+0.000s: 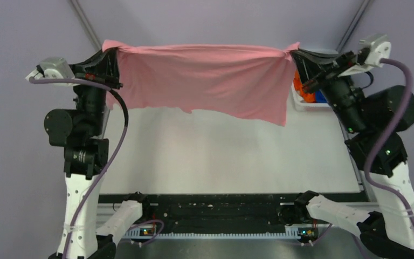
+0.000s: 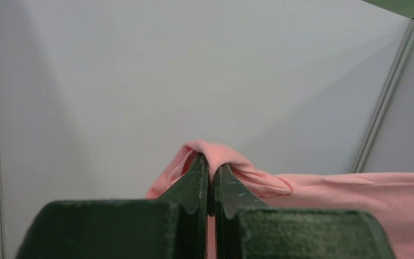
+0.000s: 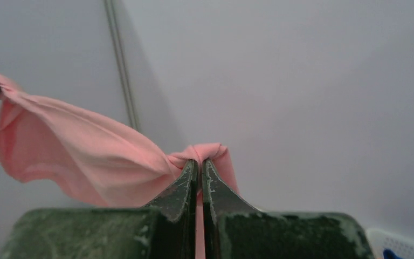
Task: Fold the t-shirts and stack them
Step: Flatten out the tshirt
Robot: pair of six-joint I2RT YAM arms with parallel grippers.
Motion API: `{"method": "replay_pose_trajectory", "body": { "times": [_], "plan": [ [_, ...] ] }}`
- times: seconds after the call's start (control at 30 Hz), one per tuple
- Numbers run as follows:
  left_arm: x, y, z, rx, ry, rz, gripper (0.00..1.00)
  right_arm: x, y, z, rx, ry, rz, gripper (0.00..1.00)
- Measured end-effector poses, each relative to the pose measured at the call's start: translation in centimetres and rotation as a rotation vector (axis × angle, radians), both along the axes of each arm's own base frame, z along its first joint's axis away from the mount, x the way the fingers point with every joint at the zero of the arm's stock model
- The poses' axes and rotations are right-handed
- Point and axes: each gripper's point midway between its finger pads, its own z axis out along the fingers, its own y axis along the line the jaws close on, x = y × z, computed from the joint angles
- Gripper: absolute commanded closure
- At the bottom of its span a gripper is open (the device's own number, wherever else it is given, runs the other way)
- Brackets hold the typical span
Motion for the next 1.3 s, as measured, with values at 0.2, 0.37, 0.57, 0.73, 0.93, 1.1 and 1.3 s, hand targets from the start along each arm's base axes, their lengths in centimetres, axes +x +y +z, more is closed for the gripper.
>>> {"method": "replay_pose_trajectory", "body": {
  "times": [0.2,0.37,0.57,0.73,0.93,1.1,1.3],
  "plan": [
    [-5.1,-0.4,2.8,0.086,-0.123,-0.019,1.00,-6.9,-0.5,3.9,-0.021,-0.132,0.177,1.00],
    [-9.9,-0.9,4.9,0.148,-0.237,-0.045,1.00,-9.3,-1.5,4.2,-0.024,-0.160,0.207,1.00],
    [-9.8,-1.3,5.5,0.168,-0.261,-0.053,1.00,-6.7,-2.6,1.5,-0.007,-0.076,0.088,1.00],
    [-0.5,-1.1,2.2,0.133,-0.077,-0.006,1.00,0.8,-4.1,-4.9,-0.005,0.127,-0.215,1.00],
    [19.6,-1.0,-13.6,0.131,0.420,0.098,0.86,12.2,-4.6,-17.8,-0.111,0.443,-0.572,1.00],
    [31.7,-1.5,-35.1,0.217,0.922,0.148,0.02,20.9,-7.1,-33.2,-0.229,0.744,-0.680,0.54],
    [34.8,-1.3,-49.0,0.253,1.247,0.160,0.01,27.3,-8.4,-46.7,-0.336,0.986,-0.725,0.09]
  ]
}}
